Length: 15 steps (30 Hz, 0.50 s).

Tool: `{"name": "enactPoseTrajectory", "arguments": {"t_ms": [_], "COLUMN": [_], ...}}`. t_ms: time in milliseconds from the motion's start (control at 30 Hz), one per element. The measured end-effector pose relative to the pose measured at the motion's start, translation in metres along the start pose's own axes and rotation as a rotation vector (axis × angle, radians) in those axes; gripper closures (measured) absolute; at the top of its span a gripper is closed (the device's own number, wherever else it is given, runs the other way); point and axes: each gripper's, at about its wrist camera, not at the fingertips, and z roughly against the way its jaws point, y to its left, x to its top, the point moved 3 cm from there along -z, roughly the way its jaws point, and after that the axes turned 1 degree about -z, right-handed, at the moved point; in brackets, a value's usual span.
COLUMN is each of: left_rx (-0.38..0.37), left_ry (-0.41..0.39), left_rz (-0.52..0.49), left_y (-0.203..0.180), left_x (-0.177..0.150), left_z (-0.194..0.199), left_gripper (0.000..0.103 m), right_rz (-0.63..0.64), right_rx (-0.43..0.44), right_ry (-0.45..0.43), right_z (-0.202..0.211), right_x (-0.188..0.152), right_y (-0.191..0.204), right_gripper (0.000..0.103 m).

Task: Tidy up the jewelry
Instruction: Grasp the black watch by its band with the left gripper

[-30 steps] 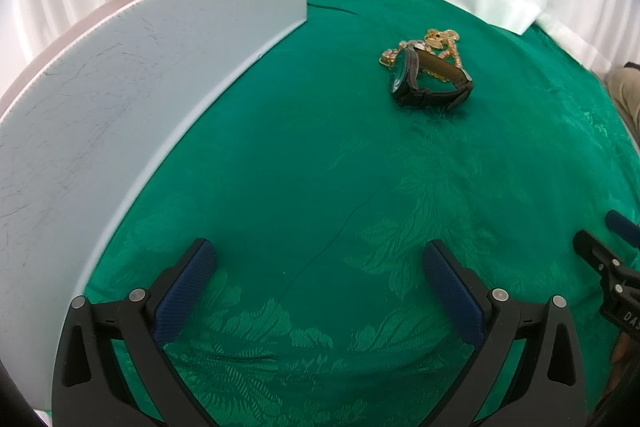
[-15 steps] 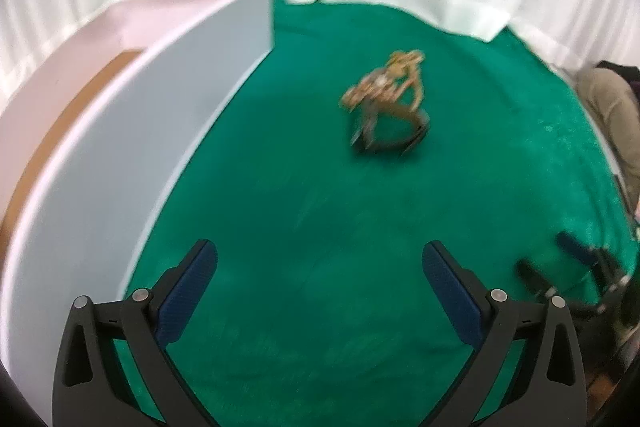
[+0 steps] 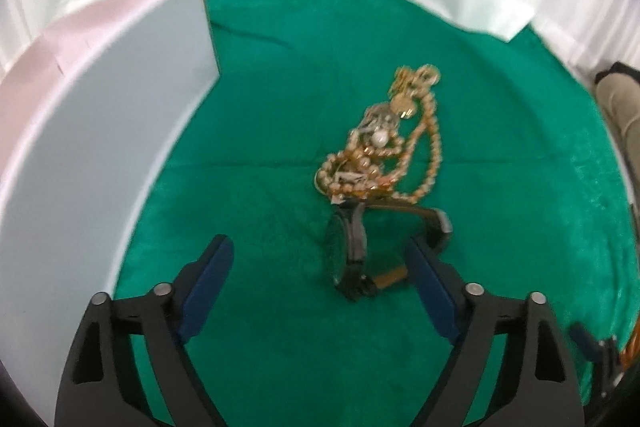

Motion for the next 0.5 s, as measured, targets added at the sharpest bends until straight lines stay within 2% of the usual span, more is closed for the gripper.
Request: {"name": "enactPoseTrajectory", "arguments": {"t_ms": [67,100,167,300,500], "left_rx": [0.0,0.017,0.01,-0.026,-0.06], "left_ry": [0.026,0.009,0.0,0.009,-0.009], "left_rz": [-0.009,-0.023,-0.05,-0.015,0.009], "left_y": [-0.002,-0.004,-0.008,-0.005,0.005], "left_x": [0.001,0.002,0.003,-0.001,-0.03], "left_z": [-0.011,-0.01,-0.009,0.005,0.046], "left_gripper": [0.036,0.043,0.094,0.094,0.094], "right_rz": [0.0,0.0,0.0,0.0,0.0], "right_rx": [0.0,0.0,0.0,0.0,0.0], "right_ry": [0.0,0.0,0.0,0.0,0.0], "right_z": [0.0,0.0,0.0,0.0,0.0], "right_x": [0.0,0.0,0.0,0.0,0.0], "right_y": [0.0,0.0,0.0,0.0,0.0], "right_gripper": [0.018,0.018,0.018,0.018,0.018]}}
